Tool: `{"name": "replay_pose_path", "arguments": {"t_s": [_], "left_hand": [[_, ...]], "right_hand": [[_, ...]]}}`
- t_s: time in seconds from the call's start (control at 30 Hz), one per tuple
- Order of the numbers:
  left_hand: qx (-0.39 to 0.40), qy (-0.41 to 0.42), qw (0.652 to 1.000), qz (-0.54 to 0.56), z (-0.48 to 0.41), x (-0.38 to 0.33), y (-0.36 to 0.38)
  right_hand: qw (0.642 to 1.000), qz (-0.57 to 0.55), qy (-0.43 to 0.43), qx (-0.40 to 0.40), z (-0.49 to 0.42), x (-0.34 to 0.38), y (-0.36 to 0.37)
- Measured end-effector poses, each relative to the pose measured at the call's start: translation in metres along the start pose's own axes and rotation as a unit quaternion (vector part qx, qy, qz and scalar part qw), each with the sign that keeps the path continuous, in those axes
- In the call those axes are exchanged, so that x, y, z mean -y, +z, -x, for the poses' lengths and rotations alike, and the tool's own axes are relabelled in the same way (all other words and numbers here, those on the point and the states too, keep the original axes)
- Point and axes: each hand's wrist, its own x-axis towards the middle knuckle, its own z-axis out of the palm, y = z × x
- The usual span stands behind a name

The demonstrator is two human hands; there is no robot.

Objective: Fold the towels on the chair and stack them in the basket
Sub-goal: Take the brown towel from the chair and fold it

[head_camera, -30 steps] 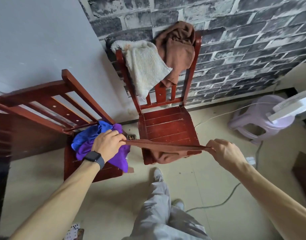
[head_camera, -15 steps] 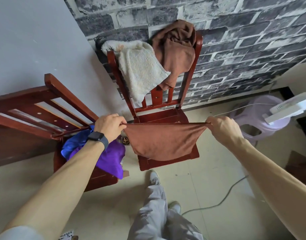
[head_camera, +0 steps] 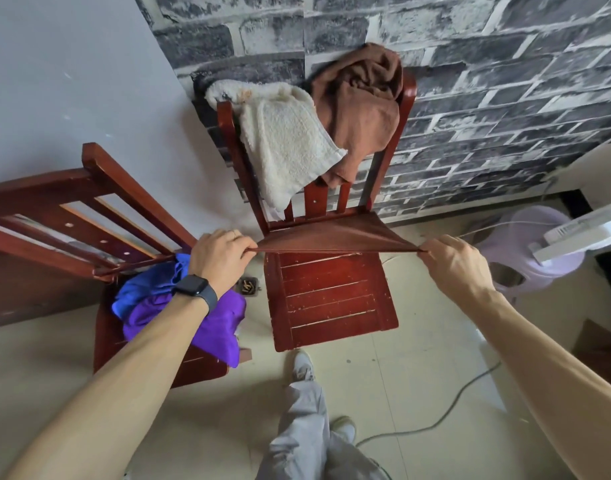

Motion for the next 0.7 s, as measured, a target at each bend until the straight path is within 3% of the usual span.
{"name": "replay_pose_path", "arguments": {"t_s": [0.1, 0.43, 0.6, 0.7], "left_hand": [[0.01, -0.001, 1.0, -0.011, 0.037, -0.002, 0.043], [0.162, -0.005, 0.986, -0.041, 0.187, -0.031, 0.204], [0.17, -0.053, 0.983, 0.053, 0.213, -0.031, 0.225], [0.227, -0.162, 0.949, 0.15, 0.197, -0.024, 0.225]], "right_hand": [[0.998, 0.012, 0.012, 0.057, 0.024, -0.005, 0.035], [0.957, 0.017, 0.073, 0.279, 0.148, -0.028, 0.201], [0.961, -0.037, 0.1, 0.254, 0.188, -0.036, 0.226], [0.95, -0.145, 0.151, 0.23, 0.183, -0.042, 0.232]]}}
